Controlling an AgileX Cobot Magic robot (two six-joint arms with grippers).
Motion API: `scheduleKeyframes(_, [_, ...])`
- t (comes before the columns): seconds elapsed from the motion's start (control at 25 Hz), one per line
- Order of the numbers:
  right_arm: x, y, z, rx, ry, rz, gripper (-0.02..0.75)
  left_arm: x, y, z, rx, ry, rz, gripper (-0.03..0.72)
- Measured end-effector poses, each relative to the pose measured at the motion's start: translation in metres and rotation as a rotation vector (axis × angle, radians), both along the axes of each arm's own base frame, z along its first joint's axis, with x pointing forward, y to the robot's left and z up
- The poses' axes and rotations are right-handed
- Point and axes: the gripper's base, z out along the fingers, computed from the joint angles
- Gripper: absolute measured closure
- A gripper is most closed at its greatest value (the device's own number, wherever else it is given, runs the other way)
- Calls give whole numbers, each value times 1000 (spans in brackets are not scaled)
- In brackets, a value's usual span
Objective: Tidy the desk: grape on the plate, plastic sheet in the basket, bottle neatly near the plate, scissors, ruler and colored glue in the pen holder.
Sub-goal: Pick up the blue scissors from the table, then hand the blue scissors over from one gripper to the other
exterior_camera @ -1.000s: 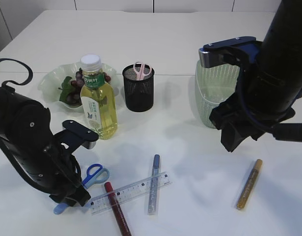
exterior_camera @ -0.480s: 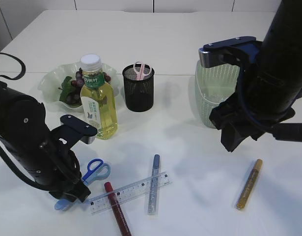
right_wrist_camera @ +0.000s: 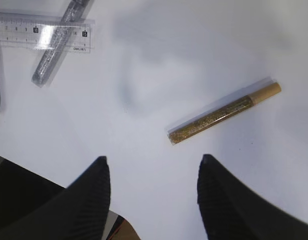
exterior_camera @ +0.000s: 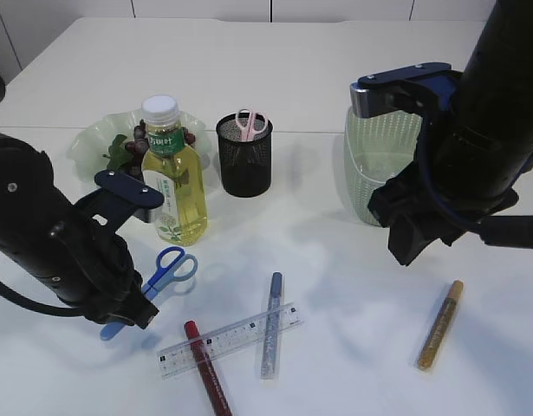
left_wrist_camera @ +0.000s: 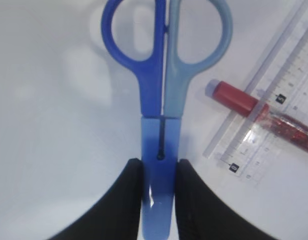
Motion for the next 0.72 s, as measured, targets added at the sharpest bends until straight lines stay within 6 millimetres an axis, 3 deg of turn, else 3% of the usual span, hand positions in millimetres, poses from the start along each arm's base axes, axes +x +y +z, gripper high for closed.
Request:
scheduleKeyframes(0.4, [2,3,1,40,-18,-8,297,8,-5,37,-65,-109,0,545])
scheduleKeyframes(0.72, [6,19,5,218,-71,12,297,22,-17,68,-106,-174,-13,545])
